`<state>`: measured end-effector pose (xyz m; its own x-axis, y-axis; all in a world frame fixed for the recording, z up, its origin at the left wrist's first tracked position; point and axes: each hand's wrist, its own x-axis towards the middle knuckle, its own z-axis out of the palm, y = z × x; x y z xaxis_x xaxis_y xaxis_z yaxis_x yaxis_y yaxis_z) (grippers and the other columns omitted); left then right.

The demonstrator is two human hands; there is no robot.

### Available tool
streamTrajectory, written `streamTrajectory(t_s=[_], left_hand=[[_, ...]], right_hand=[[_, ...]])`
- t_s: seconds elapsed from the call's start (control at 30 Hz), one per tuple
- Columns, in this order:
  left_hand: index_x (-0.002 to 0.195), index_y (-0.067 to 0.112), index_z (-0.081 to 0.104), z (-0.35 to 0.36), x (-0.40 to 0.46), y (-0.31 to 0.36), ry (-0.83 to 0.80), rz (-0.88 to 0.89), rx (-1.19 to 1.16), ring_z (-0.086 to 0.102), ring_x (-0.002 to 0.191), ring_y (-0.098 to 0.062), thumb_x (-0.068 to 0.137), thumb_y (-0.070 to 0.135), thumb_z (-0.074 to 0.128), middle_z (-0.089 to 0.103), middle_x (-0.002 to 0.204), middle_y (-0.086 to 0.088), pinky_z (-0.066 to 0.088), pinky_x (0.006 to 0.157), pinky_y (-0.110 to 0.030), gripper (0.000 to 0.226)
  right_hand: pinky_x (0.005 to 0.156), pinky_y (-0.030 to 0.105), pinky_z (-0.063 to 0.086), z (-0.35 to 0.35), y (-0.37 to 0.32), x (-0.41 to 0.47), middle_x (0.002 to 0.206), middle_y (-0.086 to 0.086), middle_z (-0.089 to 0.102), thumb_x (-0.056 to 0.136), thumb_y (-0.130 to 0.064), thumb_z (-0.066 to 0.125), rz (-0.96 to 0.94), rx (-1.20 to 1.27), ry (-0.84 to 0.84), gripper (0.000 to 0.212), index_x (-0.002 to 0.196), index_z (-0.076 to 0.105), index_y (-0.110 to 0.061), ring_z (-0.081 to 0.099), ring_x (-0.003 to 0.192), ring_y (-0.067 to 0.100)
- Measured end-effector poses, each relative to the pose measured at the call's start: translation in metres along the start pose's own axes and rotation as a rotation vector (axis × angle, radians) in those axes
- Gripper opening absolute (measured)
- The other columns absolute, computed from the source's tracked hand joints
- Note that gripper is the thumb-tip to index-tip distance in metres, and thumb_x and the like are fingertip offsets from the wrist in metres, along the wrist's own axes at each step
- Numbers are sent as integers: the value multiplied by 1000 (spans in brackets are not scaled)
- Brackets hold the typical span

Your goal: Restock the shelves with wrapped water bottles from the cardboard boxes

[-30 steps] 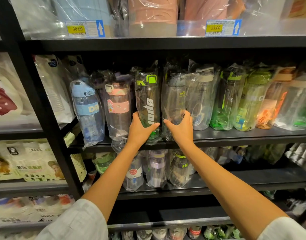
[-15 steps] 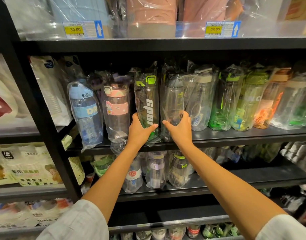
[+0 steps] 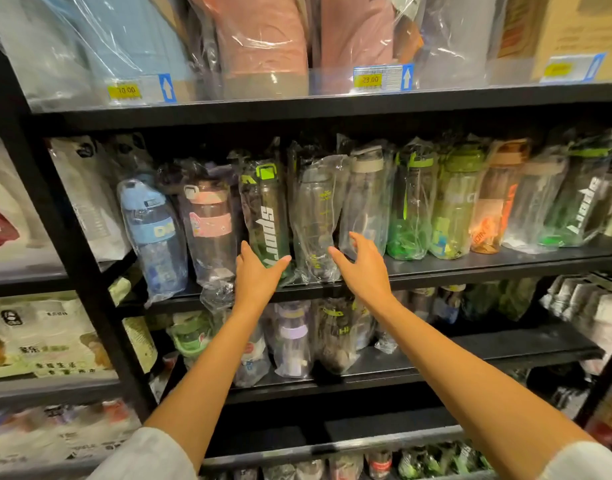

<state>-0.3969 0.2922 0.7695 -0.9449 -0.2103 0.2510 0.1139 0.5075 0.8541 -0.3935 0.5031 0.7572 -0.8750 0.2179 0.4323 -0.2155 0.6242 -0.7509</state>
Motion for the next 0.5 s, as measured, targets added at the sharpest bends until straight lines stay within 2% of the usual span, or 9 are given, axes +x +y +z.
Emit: streamTrajectory(t_s=[0.07,0.13,0.23,0.3,0.5], left_hand=[[165,10,7,5,-20,1,67,-1,108,25,154,-32,94,56,68,16,171,-12,32,118,-50,104],[162,8,19,12,-39,3,132,14,187,35,147,-37,96,53,65,27,164,-15,39,113,-52,92],[146,6,46,29,-67,13,168,86,320,50,131,-39,97,52,63,50,143,-18,48,102,-52,69],[142,4,52,45,-82,26,143,150,393,54,127,-38,99,50,61,56,137,-18,48,100,-50,63],[141,10,55,94,-91,71,-58,288,494,58,126,-33,103,53,52,60,137,-11,51,98,-44,58]], right_hand=[[105,45,47,-22,14,-6,154,7,48,101,-61,53,-28,-77,-11,71,156,42,-17,51,137,27],[104,46,47,-45,28,-10,151,10,50,102,-59,51,-29,-123,-24,68,155,44,-15,51,135,29],[102,48,49,-77,46,-11,150,13,50,102,-61,50,-8,-166,-43,71,154,43,-14,53,134,32],[102,48,49,-94,56,-9,151,14,49,101,-62,50,2,-170,-49,73,155,42,-13,52,134,33],[98,47,49,-128,76,8,152,16,47,101,-61,52,42,-158,-27,76,156,38,-11,52,134,35]])
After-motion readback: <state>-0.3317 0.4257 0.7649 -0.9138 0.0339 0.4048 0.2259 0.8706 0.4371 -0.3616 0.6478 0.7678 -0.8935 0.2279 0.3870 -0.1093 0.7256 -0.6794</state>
